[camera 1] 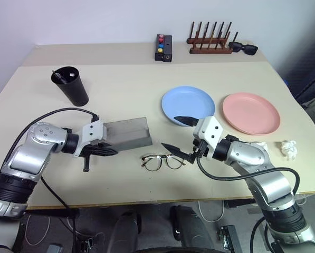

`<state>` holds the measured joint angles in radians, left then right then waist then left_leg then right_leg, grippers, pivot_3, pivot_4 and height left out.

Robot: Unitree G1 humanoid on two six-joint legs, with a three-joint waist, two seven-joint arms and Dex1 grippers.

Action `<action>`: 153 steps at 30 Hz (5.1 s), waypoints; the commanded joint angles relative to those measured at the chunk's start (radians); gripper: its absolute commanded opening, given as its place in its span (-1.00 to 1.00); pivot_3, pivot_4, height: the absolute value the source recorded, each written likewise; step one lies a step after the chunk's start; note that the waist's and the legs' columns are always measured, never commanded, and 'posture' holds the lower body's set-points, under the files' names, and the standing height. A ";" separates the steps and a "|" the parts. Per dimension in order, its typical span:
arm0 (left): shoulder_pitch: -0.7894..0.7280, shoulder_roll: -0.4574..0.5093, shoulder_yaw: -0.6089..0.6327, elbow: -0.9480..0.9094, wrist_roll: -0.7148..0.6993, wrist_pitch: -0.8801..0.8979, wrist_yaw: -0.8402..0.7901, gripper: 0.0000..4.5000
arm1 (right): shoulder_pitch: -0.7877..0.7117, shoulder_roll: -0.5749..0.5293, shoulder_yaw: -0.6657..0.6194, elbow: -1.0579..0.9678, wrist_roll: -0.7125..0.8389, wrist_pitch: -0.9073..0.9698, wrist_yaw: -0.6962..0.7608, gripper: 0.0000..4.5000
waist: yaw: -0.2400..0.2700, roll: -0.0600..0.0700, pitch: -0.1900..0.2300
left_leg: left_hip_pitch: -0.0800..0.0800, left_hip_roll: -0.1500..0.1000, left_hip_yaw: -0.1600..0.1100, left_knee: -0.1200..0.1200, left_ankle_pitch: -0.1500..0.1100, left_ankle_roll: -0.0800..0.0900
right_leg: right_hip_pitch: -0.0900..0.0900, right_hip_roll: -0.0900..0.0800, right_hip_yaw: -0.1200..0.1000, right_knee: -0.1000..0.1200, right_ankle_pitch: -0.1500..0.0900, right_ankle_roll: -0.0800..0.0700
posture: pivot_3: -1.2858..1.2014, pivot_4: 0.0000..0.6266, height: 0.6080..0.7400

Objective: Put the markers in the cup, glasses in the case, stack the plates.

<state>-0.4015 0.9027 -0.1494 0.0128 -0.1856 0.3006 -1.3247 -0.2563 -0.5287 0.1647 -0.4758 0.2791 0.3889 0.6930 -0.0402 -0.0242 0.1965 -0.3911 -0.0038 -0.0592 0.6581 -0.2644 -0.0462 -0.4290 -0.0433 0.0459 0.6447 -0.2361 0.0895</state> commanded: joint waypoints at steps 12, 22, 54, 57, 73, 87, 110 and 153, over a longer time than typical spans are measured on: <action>-0.071 0.011 0.084 0.007 -0.088 0.067 -0.012 0.54 | 0.024 -0.069 -0.028 -0.076 0.052 0.059 0.068 1.00 | 0.000 0.000 0.000 | 0.000 0.000 0.000 0.000 0.000 0.000 | 0.000 0.000 0.000 0.000 0.000 0.000 | 0.03 -0.52 0.92; -0.108 -0.064 -0.032 -0.250 -0.140 0.209 0.015 0.54 | 0.129 -0.211 -0.074 -0.119 0.059 0.093 0.132 1.00 | 0.003 0.000 0.000 | 0.000 -0.001 0.001 0.001 0.000 0.000 | 0.001 -0.001 0.000 0.000 0.000 0.001 | 0.03 -0.52 0.92; -0.265 -0.368 -0.373 -0.176 0.157 0.189 0.179 -0.04 | 0.207 -0.205 -0.080 -0.131 0.002 0.064 0.070 1.00 | 0.025 0.000 0.000 | 0.000 -0.001 0.000 0.005 0.000 0.000 | 0.002 0.001 0.001 0.000 -0.001 0.001 | 0.03 -0.52 0.92; -0.267 -0.371 -0.376 -0.163 0.151 0.197 0.163 -0.66 | 0.204 -0.201 -0.077 -0.126 -0.005 0.059 0.071 1.00 | 0.026 0.000 0.000 | 0.000 -0.001 0.001 0.005 0.000 0.000 | 0.002 0.000 0.001 0.000 -0.001 0.001 | 0.03 -0.52 0.92; -0.291 -0.378 -0.303 -0.144 0.031 0.277 0.097 -0.98 | 0.211 -0.193 -0.089 -0.113 -0.024 0.034 0.066 1.00 | 0.026 0.001 -0.001 | 0.001 -0.002 0.000 0.006 0.000 0.000 | 0.004 0.000 0.001 0.000 -0.001 0.001 | 0.03 -0.52 0.92; -0.388 -0.249 -0.014 -0.034 -0.097 0.316 0.120 -0.98 | 0.179 -0.208 -0.114 -0.070 -0.020 0.018 0.102 1.00 | 0.020 0.000 0.000 | 0.000 -0.002 0.000 0.006 0.000 0.000 | 0.004 0.000 0.001 0.000 -0.001 0.002 | 0.03 -0.52 0.92; -0.155 -0.055 0.010 -0.107 -0.122 0.355 0.088 -0.98 | 0.122 -0.147 0.002 -0.100 -0.024 0.044 0.101 1.00 | 0.023 0.000 0.000 | 0.000 -0.001 0.000 0.005 0.000 0.001 | 0.003 0.000 0.001 0.001 -0.001 0.001 | 0.03 -0.52 0.92; -0.135 -0.160 0.054 0.039 -0.015 0.130 0.304 -0.94 | 0.074 -0.116 0.014 -0.061 -0.061 0.021 0.083 1.00 | 0.028 0.000 0.000 | -0.001 -0.002 0.000 0.005 0.000 0.001 | 0.003 -0.001 0.000 0.001 0.001 0.004 | 0.03 -0.52 0.92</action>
<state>-0.5393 0.7415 -0.1135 0.1122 -0.1692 0.4324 -0.9999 -0.1764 -0.6488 0.1842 -0.5147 0.2176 0.4238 0.7770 -0.0119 -0.0240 0.1963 -0.3918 -0.0054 -0.0590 0.6637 -0.2647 -0.0456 -0.4265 -0.0447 0.0463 0.6452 -0.2350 0.0932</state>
